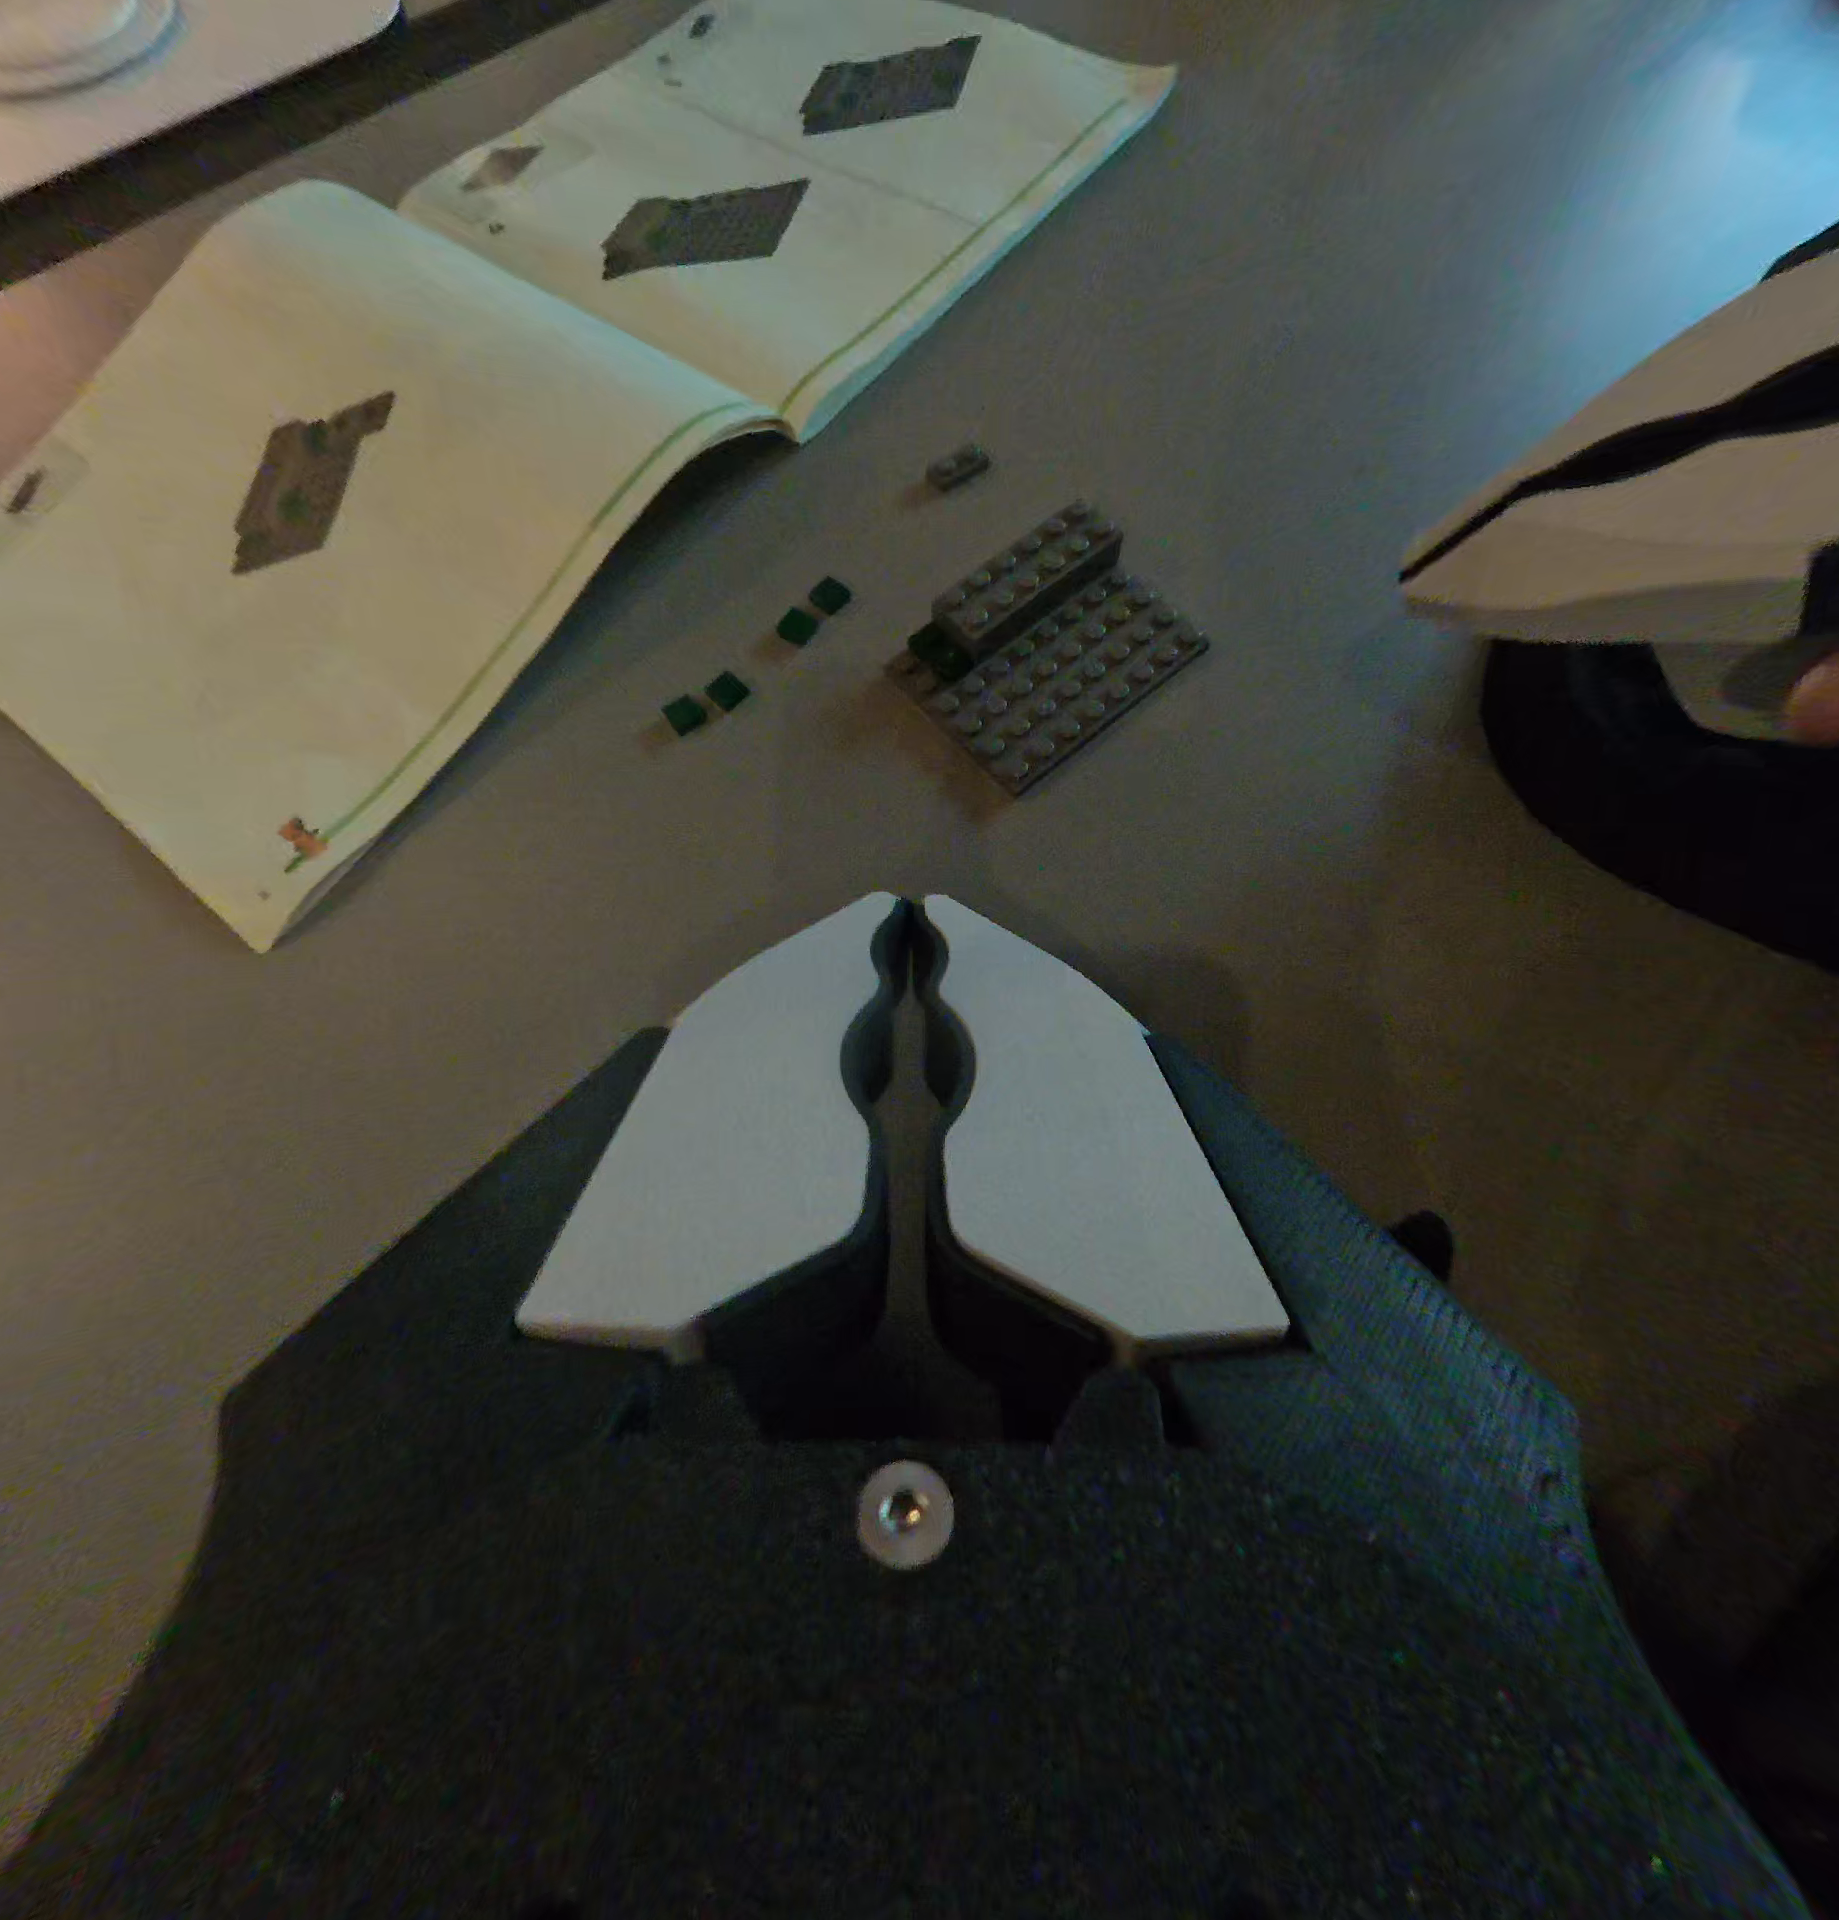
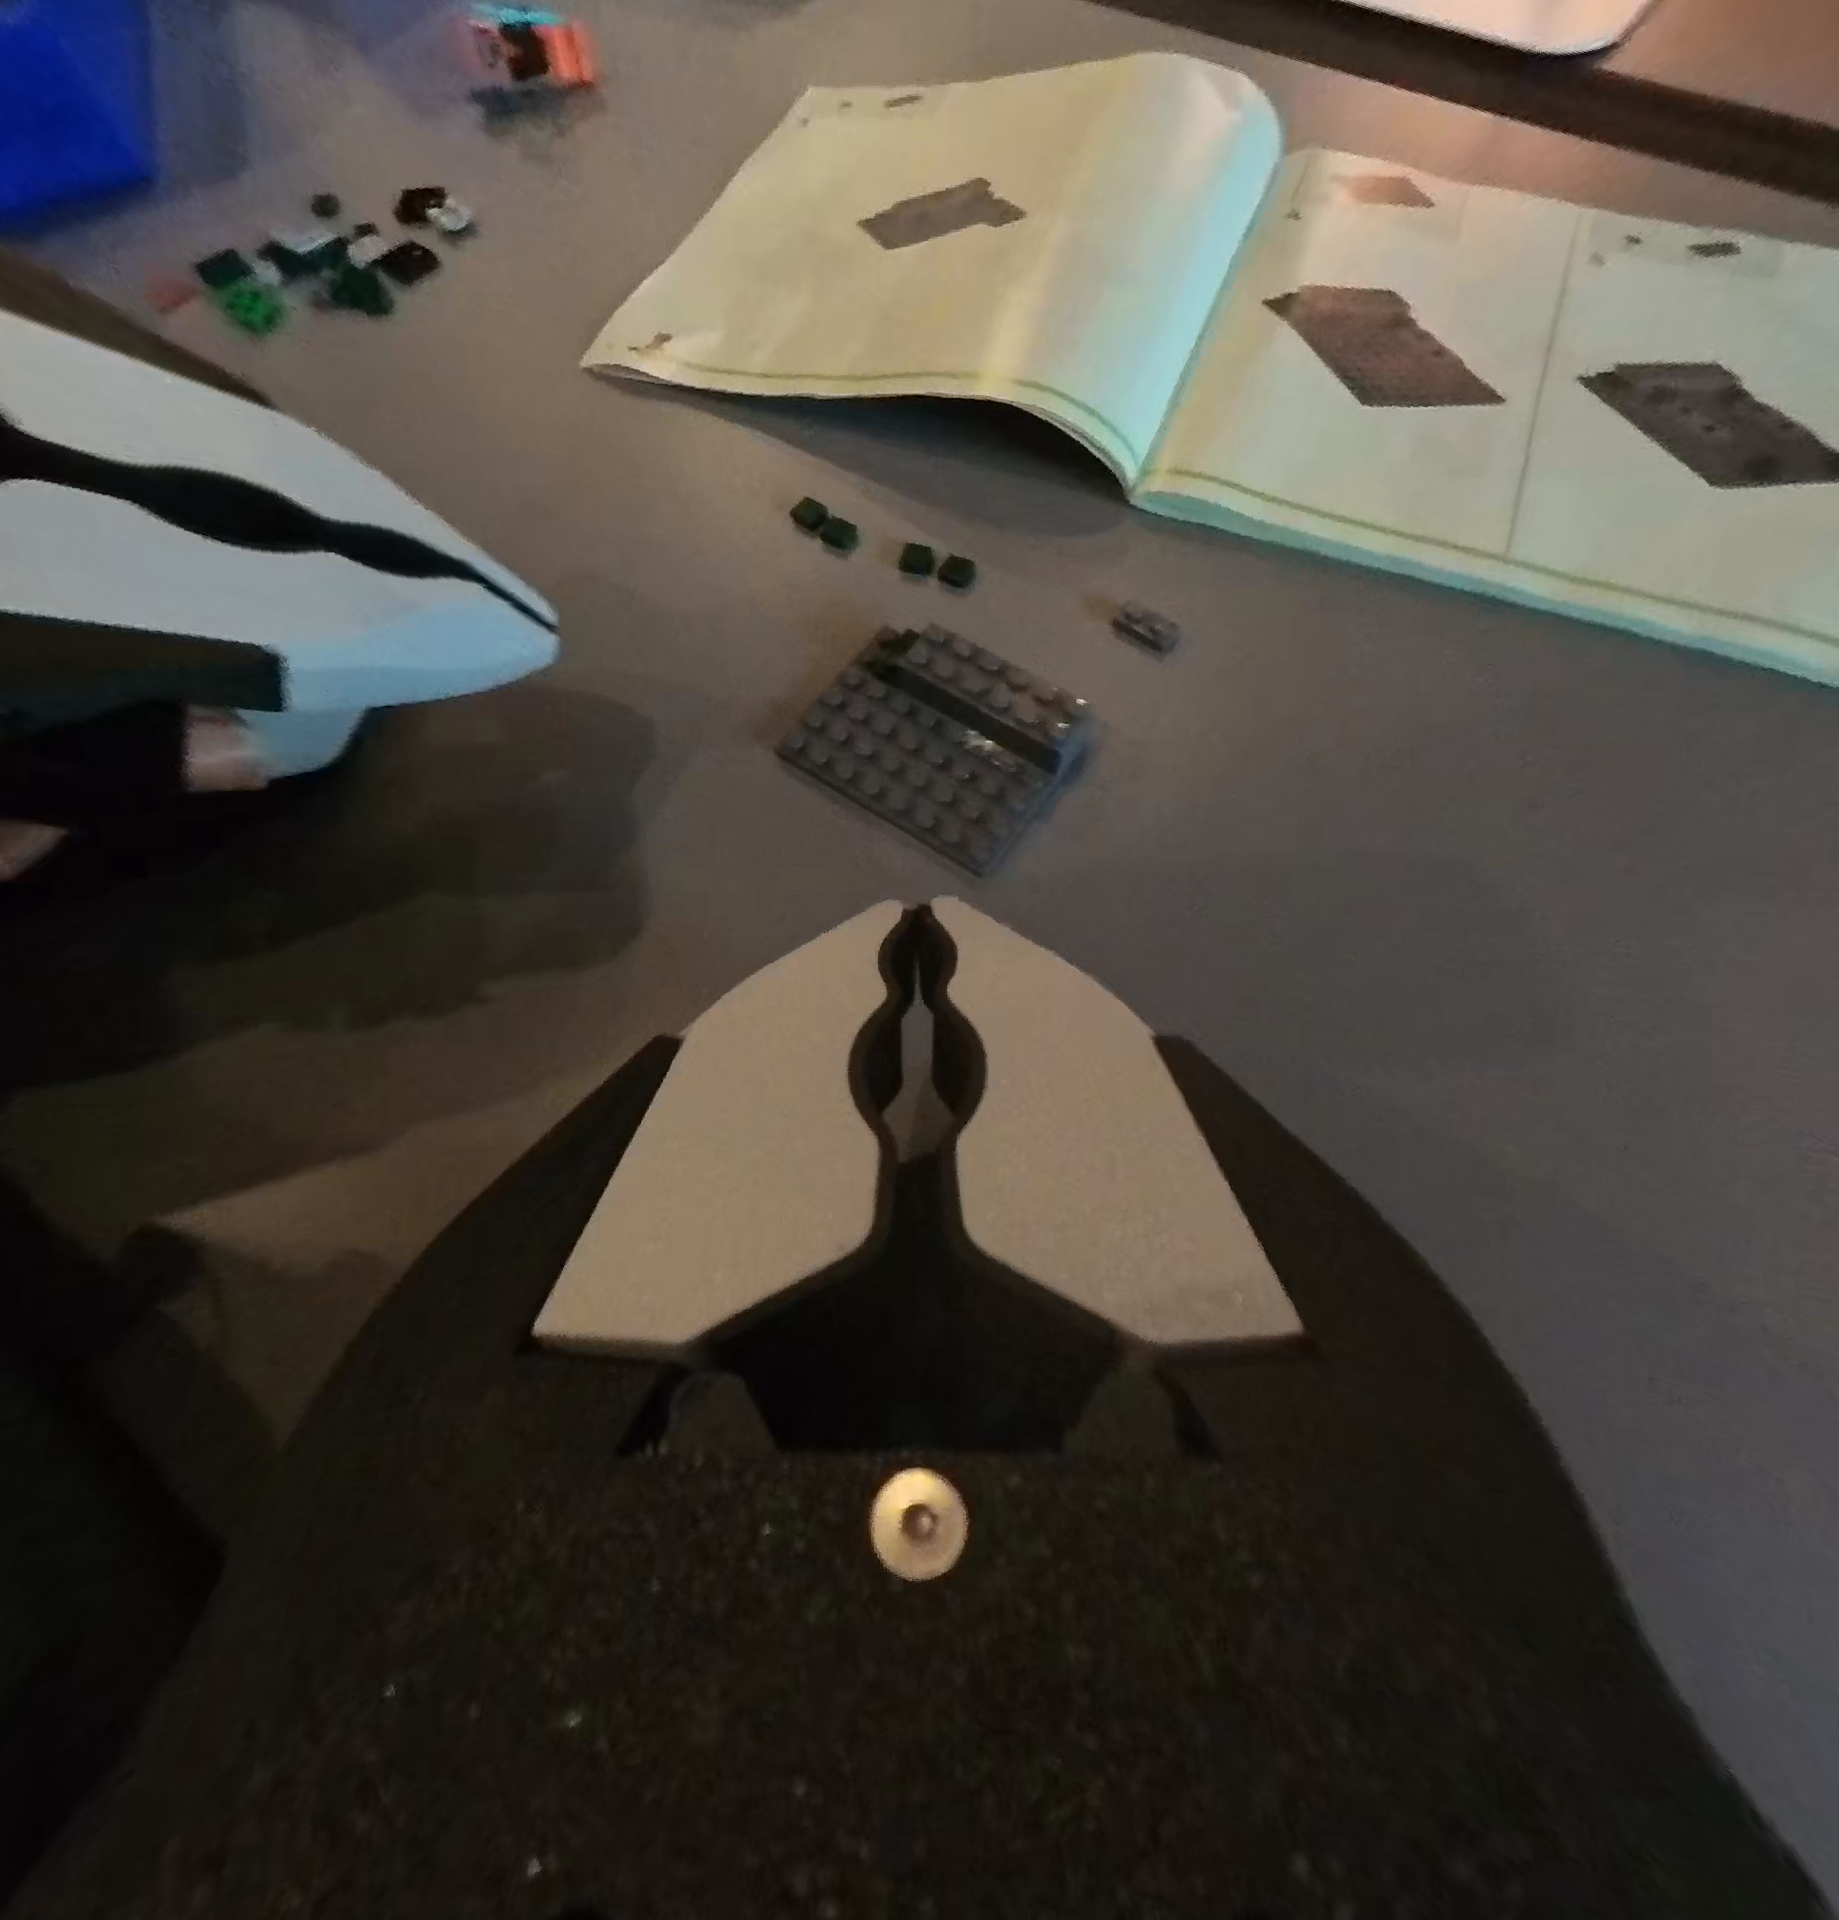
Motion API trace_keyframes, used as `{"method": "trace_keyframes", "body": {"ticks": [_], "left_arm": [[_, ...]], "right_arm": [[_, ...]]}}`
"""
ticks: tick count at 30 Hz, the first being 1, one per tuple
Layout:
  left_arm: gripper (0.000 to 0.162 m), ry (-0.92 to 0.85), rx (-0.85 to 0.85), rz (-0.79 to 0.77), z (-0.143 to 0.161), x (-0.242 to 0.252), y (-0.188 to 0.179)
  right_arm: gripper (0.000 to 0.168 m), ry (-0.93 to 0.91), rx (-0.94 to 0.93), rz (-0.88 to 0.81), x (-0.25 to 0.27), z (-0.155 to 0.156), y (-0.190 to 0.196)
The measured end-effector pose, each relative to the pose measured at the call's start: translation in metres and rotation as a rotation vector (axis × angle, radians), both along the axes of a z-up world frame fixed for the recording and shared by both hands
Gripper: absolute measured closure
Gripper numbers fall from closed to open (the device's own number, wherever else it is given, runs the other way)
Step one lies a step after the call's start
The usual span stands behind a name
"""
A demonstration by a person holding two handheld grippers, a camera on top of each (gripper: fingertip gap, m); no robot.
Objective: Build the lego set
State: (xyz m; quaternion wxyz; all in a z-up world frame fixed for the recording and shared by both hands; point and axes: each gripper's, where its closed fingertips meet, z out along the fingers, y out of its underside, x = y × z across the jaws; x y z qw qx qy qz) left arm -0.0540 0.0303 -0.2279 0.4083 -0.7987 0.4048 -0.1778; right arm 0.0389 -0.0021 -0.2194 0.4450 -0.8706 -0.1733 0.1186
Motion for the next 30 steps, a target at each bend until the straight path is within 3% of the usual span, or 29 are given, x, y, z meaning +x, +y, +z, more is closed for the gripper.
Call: {"method": "trace_keyframes", "body": {"ticks": [1, 9, 15, 23, 30], "left_arm": [[0.162, 0.005, 0.006, 0.008, 0.000, 0.000, 0.001], [0.162, 0.029, -0.006, 0.050, 0.000, 0.006, 0.009], [0.162, -0.067, -0.035, 0.014, 0.007, 0.012, 0.000], [0.162, -0.049, -0.005, -0.117, 0.015, -0.005, -0.002], [0.162, -0.065, 0.018, -0.110, 0.024, -0.013, 0.022]], "right_arm": [[0.168, 0.000, -0.001, 0.020, -0.001, -0.001, 0.000], [0.168, 0.030, 0.007, 0.145, -0.012, 0.005, 0.007], [0.168, -0.017, 0.002, 0.064, -0.004, -0.001, 0.013], [0.168, -0.014, 0.105, -0.049, -0.001, 0.014, 0.013], [0.168, -0.056, 0.109, 0.071, -0.012, 0.022, 0.010]]}}
